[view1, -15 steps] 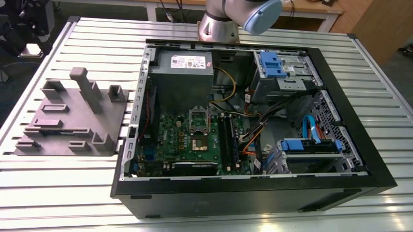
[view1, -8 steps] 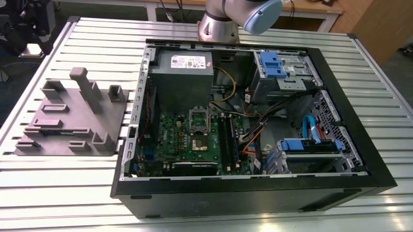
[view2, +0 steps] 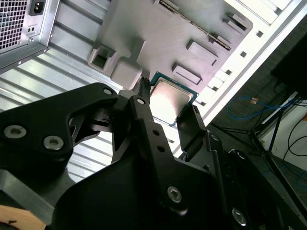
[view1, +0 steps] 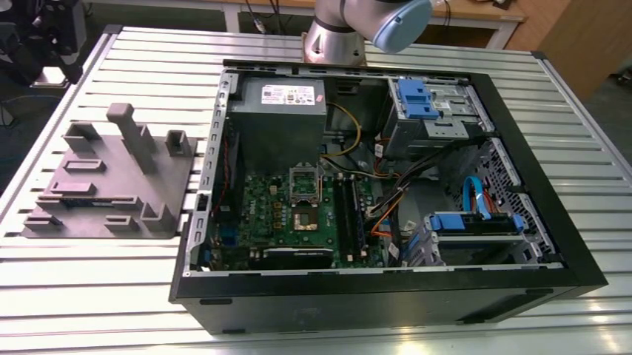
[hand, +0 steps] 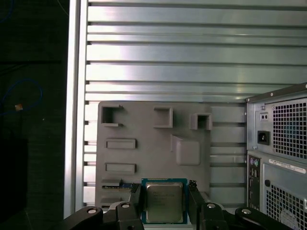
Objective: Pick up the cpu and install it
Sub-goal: 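Pick up the cpu and move it towards the insertion slot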
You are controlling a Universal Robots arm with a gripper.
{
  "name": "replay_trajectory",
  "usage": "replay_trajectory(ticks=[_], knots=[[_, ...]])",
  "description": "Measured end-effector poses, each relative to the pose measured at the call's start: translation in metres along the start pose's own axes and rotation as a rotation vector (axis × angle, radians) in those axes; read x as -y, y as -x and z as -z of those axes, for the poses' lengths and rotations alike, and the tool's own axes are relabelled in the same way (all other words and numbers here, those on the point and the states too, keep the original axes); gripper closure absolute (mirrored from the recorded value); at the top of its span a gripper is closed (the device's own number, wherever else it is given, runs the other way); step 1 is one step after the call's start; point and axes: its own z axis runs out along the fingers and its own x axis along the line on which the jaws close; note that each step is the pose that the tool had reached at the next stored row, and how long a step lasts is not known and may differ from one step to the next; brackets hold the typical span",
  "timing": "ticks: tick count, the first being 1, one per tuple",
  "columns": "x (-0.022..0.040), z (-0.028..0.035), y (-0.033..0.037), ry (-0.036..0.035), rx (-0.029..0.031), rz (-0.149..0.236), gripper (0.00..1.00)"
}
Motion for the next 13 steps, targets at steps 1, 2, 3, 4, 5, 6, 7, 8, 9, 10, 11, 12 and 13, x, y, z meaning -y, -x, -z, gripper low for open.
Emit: replay_trajectory(ticks=[1, 2, 3, 4, 5, 6, 7, 8, 9, 10, 11, 12, 13], knots=[[0.0, 0.0, 0.0002, -0.0001, 0.0, 0.0, 0.53], [0.0, 0.0, 0.0003, 0.0, 0.0, 0.0, 0.53], [0.0, 0.0, 0.0005, 0.0, 0.0001, 0.0, 0.53], [0.0, 0.0, 0.0008, 0.0, 0.0, 0.0, 0.53], [0.0, 0.0, 0.0009, 0.0, 0.0, 0.0, 0.53], [0.0, 0.0, 0.0011, 0.0, 0.0, 0.0, 0.53], [0.0, 0.0, 0.0013, 0.0, 0.0, 0.0, 0.53], [0.0, 0.0, 0.0015, -0.0001, 0.0, 0.0, 0.53], [0.0, 0.0, 0.0017, 0.0, 0.0, 0.0, 0.53], [0.0, 0.0, 0.0019, 0.0, 0.0, 0.0, 0.53], [0.0, 0.0, 0.0021, 0.0, 0.0, 0.0, 0.53], [0.0, 0.0, 0.0023, 0.0, 0.0, 0.0, 0.53], [0.0, 0.0, 0.0024, -0.0001, 0.0, 0.0, 0.53]])
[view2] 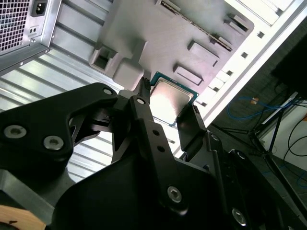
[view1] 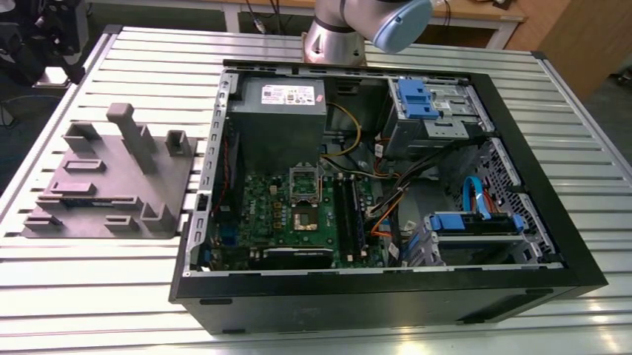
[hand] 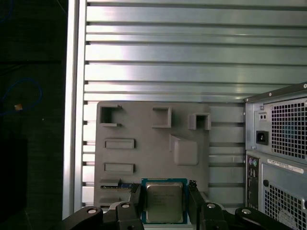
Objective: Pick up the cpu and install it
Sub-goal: 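Pick up the cpu and move it towards the insertion slot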
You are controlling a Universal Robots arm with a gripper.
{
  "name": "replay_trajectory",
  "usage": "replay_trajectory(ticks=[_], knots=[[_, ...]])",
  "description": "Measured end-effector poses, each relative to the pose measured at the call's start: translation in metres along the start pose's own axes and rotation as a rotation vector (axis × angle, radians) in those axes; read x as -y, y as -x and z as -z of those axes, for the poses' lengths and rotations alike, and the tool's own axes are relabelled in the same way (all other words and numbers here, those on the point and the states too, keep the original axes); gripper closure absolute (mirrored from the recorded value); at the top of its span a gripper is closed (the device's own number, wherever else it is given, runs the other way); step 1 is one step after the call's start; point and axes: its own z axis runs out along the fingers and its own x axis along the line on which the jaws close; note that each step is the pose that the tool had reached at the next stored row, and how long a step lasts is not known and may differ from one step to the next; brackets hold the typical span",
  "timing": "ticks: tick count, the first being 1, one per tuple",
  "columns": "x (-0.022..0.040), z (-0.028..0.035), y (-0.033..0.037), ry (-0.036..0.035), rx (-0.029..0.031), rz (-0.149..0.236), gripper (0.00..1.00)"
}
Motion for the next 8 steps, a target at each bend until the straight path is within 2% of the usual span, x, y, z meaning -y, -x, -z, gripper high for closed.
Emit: replay_trajectory(ticks=[8], knots=[[0.0, 0.0, 0.0013, 0.0, 0.0, 0.0, 0.53]])
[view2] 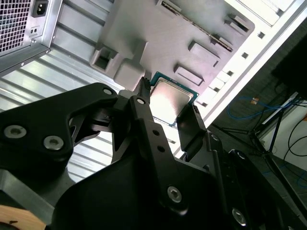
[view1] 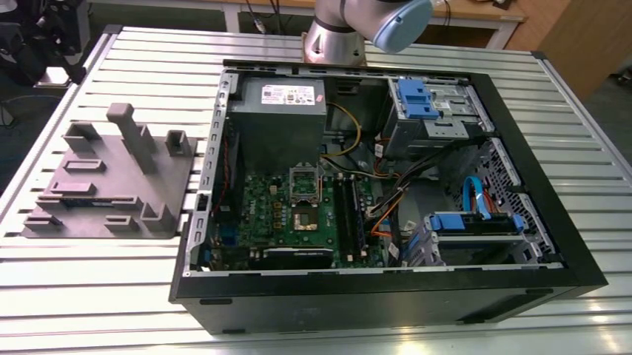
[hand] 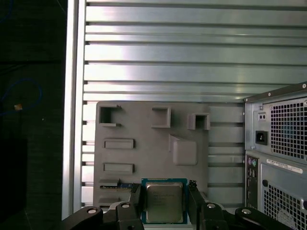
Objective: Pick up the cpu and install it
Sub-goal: 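Pick up the cpu and move it towards the insertion slot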
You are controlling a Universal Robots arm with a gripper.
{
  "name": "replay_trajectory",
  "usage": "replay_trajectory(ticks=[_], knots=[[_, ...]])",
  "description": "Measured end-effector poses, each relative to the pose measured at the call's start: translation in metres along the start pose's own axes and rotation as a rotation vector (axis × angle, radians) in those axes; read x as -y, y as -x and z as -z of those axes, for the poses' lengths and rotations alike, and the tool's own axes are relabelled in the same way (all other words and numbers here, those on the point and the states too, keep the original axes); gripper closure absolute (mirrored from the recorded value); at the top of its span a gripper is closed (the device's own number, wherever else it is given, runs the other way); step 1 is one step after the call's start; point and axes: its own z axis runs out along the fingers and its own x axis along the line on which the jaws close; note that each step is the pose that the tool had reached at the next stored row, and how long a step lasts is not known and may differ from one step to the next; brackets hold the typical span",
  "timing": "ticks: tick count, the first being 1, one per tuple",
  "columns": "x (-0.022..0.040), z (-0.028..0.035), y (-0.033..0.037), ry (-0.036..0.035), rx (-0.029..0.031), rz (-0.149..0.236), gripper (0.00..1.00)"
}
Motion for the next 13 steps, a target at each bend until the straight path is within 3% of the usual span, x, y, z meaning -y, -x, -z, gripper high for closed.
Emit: replay_trajectory(ticks=[13], knots=[[0.0, -0.0001, 0.0041, 0.0, 0.0, 0.0, 0.53]])
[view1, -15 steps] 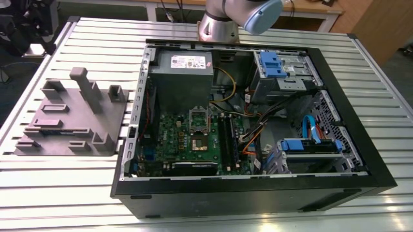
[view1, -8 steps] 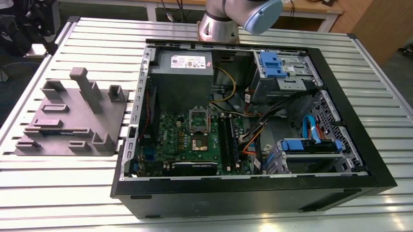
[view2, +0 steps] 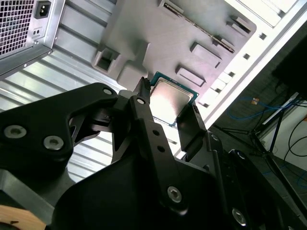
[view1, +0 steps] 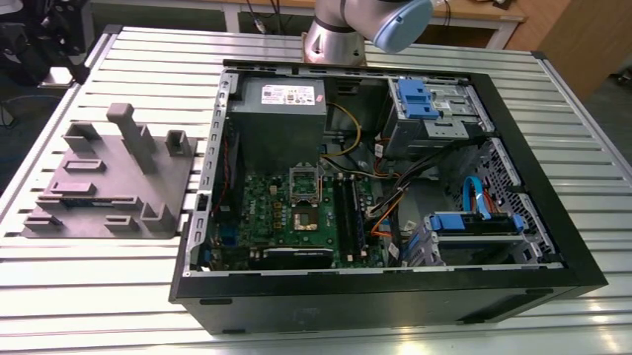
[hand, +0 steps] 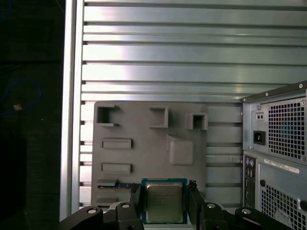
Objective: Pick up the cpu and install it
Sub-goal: 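Pick up the cpu and move it towards the insertion slot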
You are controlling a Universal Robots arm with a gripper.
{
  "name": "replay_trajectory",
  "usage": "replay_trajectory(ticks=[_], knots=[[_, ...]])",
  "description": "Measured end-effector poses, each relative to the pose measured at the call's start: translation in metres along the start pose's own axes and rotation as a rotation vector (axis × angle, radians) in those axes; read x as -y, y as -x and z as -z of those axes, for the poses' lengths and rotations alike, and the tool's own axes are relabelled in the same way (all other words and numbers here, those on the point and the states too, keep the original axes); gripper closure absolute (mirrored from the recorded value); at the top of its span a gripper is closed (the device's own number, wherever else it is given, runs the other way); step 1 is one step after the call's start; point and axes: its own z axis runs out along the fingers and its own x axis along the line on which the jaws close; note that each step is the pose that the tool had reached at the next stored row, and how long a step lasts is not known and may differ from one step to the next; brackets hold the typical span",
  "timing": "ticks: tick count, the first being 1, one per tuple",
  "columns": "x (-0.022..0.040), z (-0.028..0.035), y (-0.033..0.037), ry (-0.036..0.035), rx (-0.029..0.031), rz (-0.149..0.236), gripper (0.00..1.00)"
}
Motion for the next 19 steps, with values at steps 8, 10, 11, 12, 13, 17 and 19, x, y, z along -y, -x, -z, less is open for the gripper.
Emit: replay_trajectory(ticks=[8, 10, 11, 12, 13, 17, 19], knots=[[0.0, 0.0, 0.0037, 0.0, 0.0, 0.0, 0.53], [0.0, 0.0, 0.0039, 0.0, 0.0, 0.0, 0.53], [0.0, 0.0, 0.0039, 0.0, 0.0, 0.0, 0.53], [0.0, -0.0001, 0.0059, 0.0, 0.0001, 0.0, 0.53], [0.0, -0.0001, 0.0067, 0.0, 0.0, 0.0, 0.53], [-0.0001, -0.0001, 0.0075, 0.0, 0.0, 0.0, 0.53], [0.0, -0.0001, 0.0078, 0.0, 0.0, 0.0, 0.53]])
